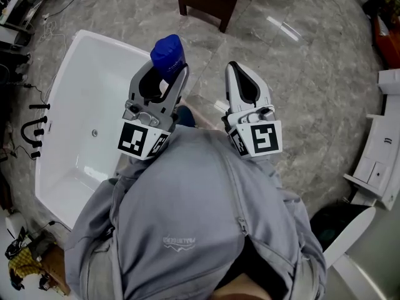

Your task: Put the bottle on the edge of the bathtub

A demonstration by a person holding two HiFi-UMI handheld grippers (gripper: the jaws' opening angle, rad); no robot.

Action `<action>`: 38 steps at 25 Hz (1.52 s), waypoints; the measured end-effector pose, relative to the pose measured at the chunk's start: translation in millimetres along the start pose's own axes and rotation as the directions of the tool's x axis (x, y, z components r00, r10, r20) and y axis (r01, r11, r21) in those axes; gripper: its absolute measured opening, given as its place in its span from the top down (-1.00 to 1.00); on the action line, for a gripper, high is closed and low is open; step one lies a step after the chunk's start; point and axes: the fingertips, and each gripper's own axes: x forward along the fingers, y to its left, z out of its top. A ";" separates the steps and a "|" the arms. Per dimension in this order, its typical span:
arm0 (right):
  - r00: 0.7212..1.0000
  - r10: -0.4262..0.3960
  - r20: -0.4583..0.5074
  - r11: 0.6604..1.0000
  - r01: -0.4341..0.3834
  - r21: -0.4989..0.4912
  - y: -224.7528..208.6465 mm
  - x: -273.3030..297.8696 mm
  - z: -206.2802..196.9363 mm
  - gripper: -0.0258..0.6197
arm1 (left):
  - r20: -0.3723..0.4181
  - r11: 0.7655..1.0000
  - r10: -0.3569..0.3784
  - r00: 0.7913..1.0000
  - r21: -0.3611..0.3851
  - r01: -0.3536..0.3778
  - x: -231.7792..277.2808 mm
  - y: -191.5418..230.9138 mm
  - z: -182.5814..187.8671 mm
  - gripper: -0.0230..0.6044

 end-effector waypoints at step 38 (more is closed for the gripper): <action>0.943 0.319 -0.093 0.946 -0.322 -0.025 -53.9 409.5 -33.4 0.91 | 0.054 0.957 0.289 0.956 0.017 -0.290 166.0 347.4 -39.5 0.44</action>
